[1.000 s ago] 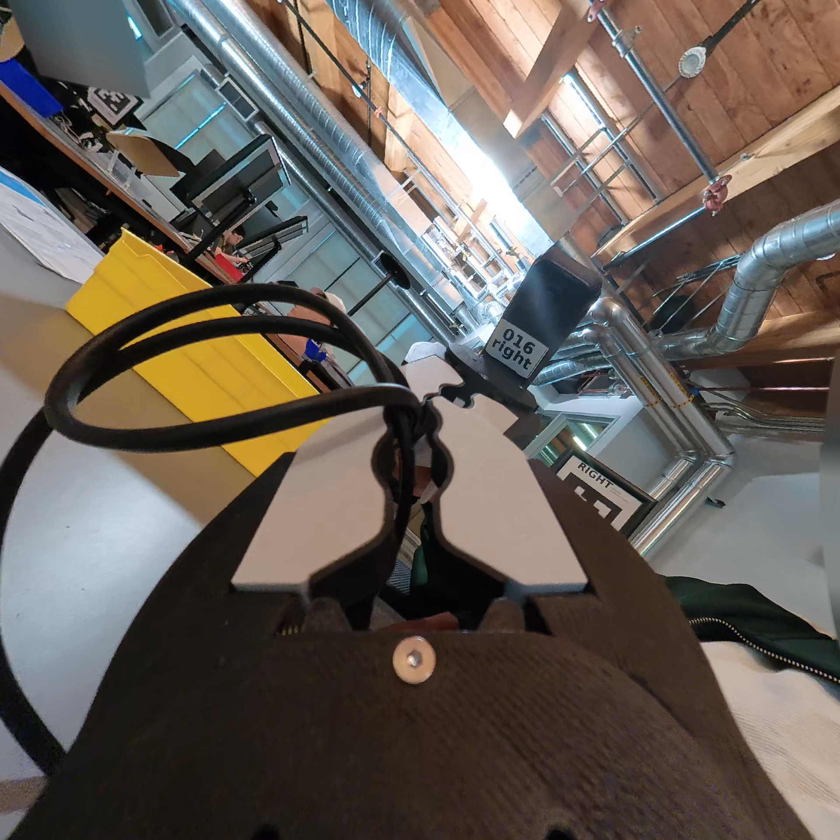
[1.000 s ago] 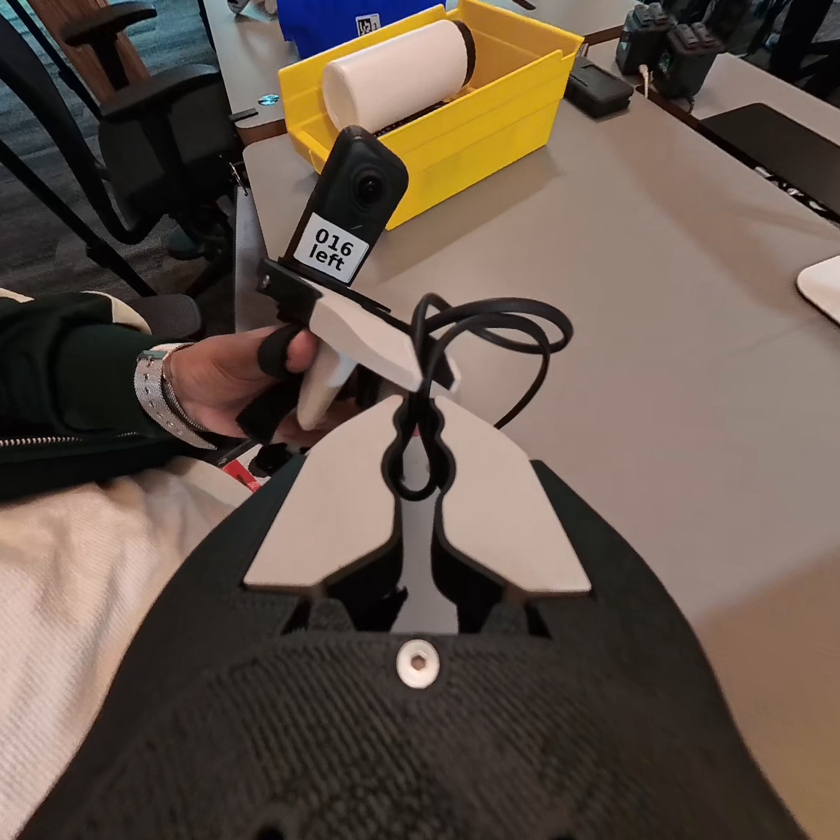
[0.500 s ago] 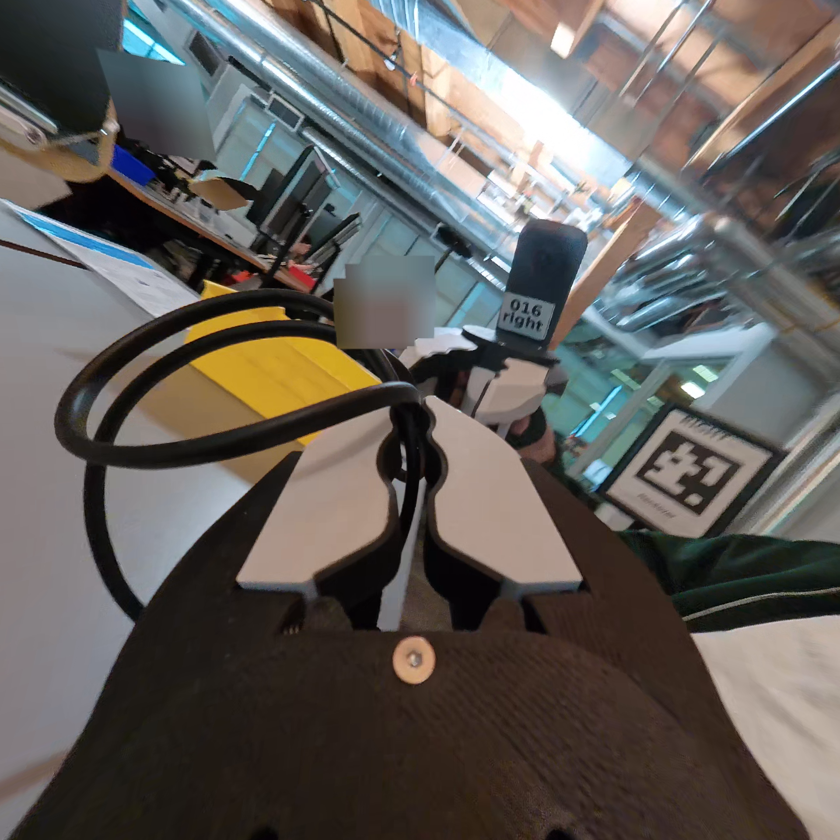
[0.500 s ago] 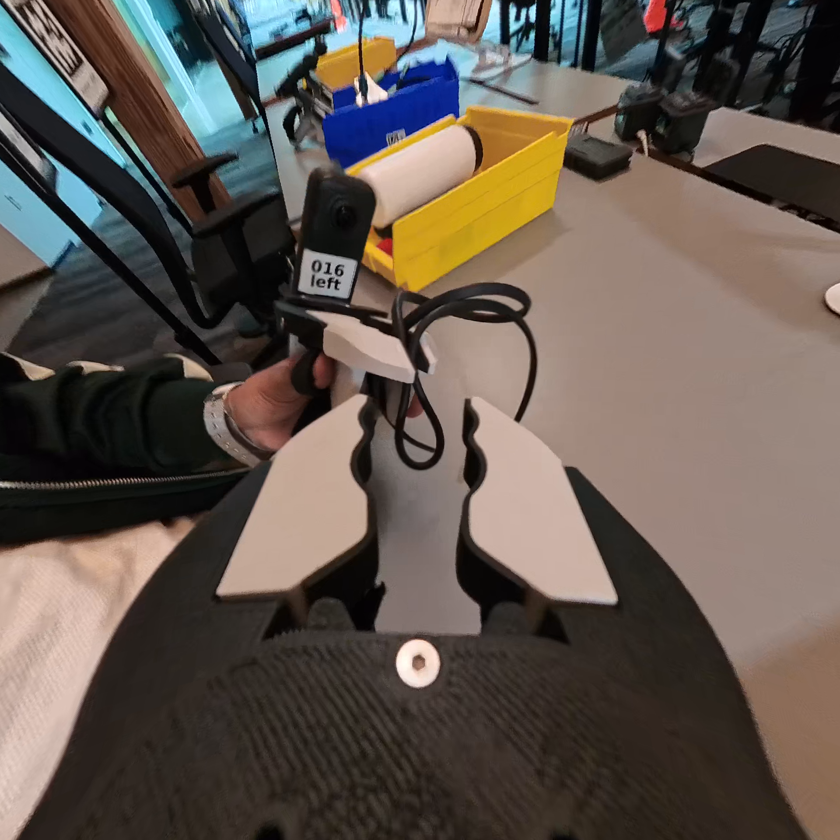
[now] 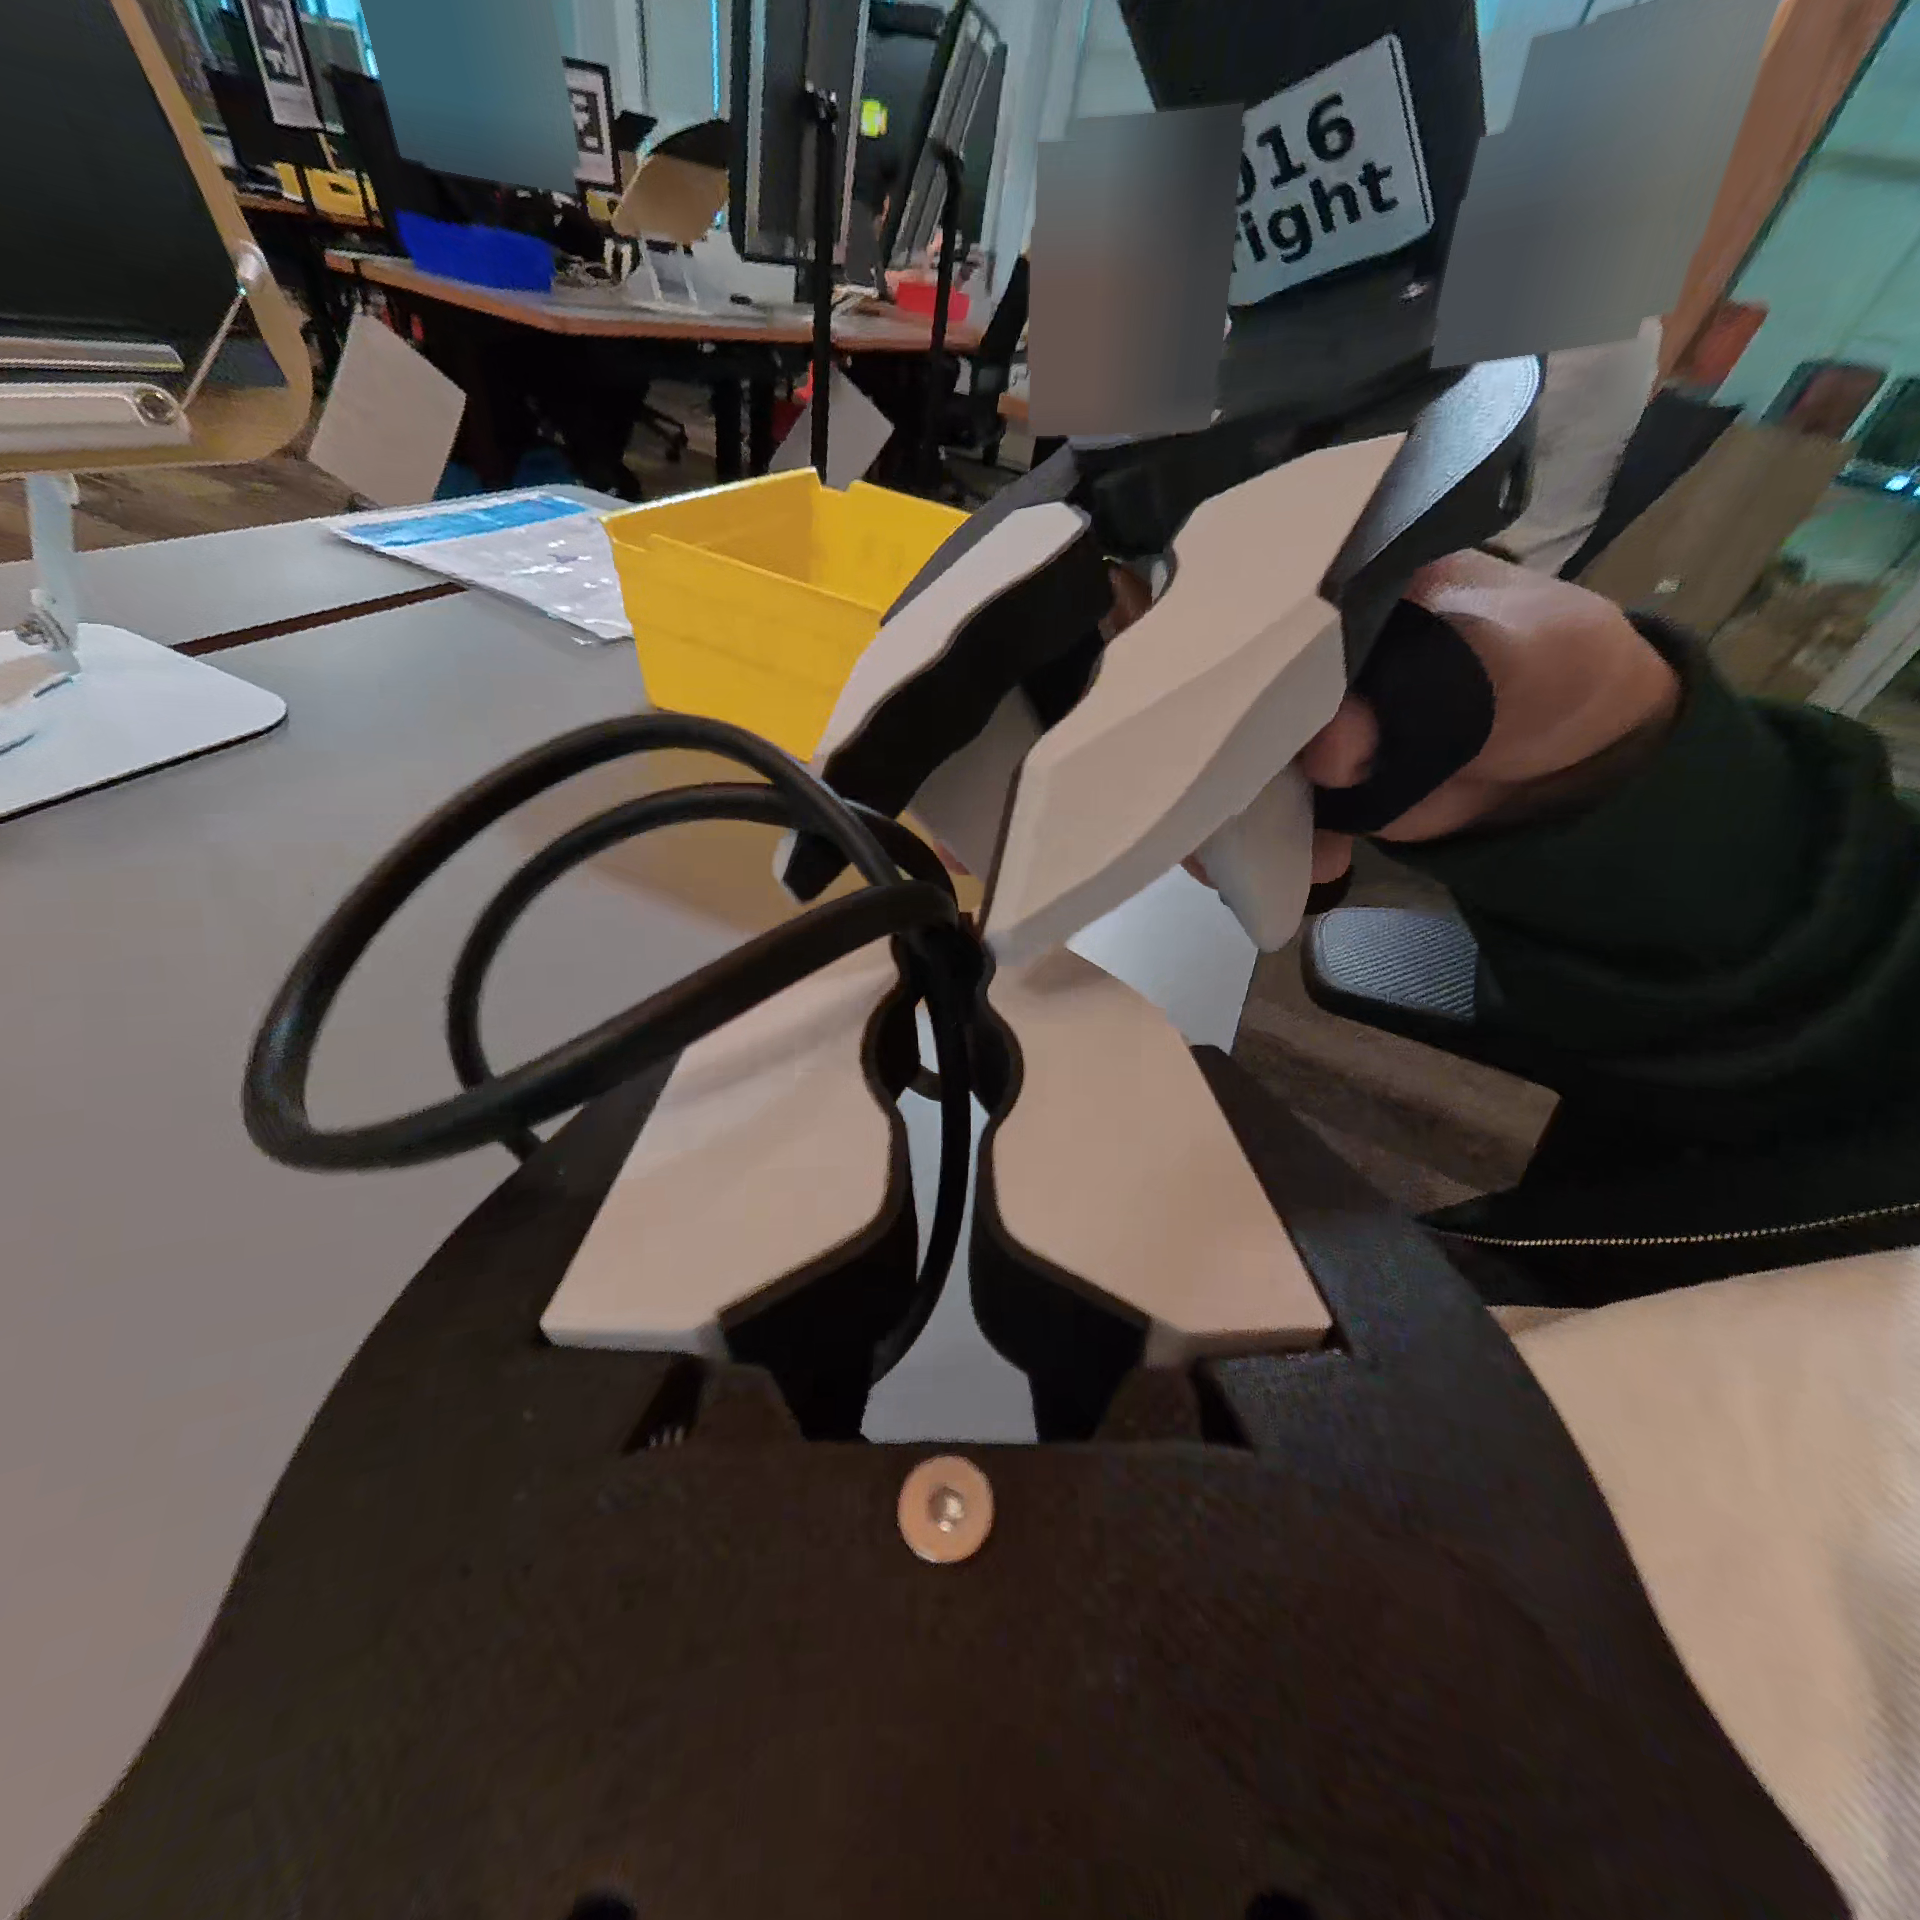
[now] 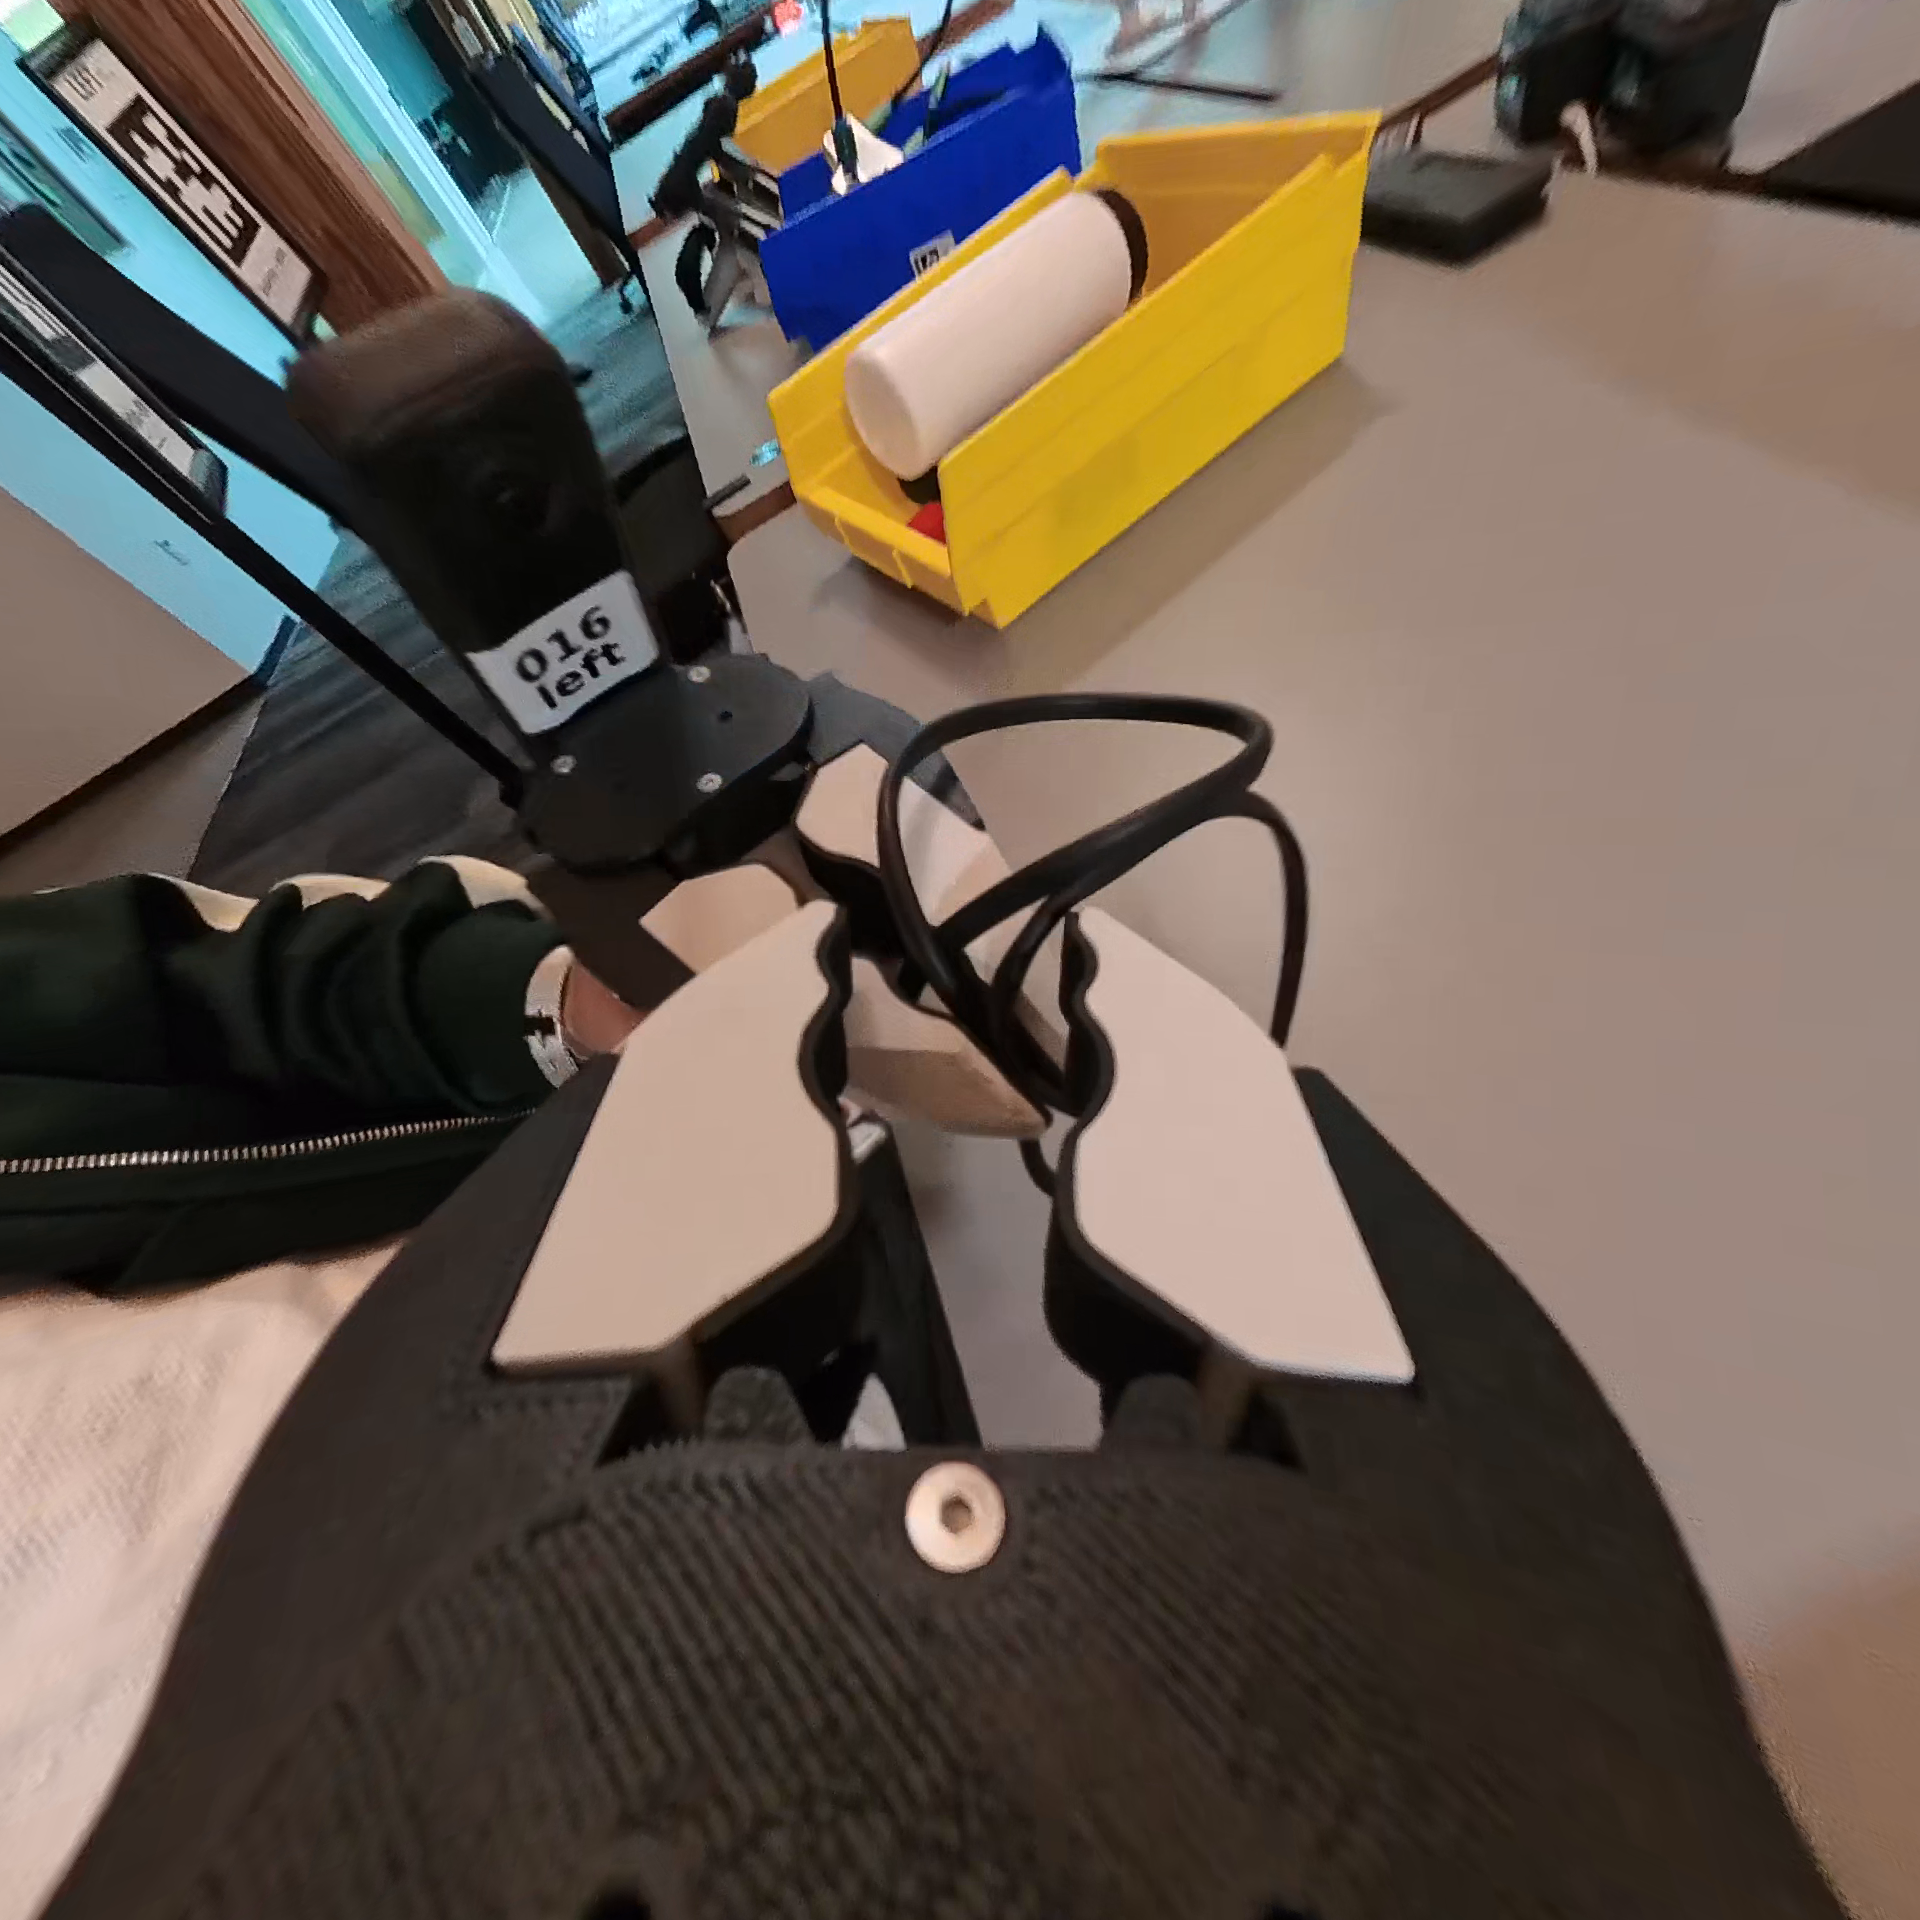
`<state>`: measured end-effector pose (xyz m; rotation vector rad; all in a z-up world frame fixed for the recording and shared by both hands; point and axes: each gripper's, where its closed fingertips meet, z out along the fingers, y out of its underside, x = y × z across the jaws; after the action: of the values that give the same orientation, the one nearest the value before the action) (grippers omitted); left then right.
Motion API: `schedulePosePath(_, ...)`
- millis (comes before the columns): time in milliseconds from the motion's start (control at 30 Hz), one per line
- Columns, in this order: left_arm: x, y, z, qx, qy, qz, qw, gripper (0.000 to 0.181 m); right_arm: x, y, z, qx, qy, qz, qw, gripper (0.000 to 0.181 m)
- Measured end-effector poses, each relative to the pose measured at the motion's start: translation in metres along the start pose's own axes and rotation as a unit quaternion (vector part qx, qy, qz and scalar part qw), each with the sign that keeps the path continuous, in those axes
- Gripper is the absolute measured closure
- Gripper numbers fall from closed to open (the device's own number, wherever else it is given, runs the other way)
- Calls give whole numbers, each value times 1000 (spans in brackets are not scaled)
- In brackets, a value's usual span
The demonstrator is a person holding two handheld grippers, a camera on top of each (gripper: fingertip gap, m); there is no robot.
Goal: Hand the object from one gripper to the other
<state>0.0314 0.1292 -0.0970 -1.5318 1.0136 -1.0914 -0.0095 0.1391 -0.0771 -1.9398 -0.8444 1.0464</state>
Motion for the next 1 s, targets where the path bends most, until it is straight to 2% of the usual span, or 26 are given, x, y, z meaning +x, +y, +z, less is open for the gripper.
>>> schedulePosePath(67,1,2,2,-15,-13,13,1000,178,1,8,3,-22,-1,9,1000,143)
schedulePosePath(167,-1,3,2,-27,-41,41,998,177,3,7,5,-13,8,-5,1000,150)
schedulePosePath(400,-2,-5,-2,-2,-28,10,1000,177,0,-2,9,18,20,-31,999,153)
schedulePosePath(667,-4,-11,-5,15,-36,15,999,177,-5,-12,9,72,-17,1,997,155)
schedulePosePath(900,-3,-12,-5,19,-40,23,999,176,-5,-16,6,108,-44,22,993,171)
schedulePosePath(1000,-2,-13,-5,32,-32,13,999,170,-5,-18,3,116,-50,25,992,173)
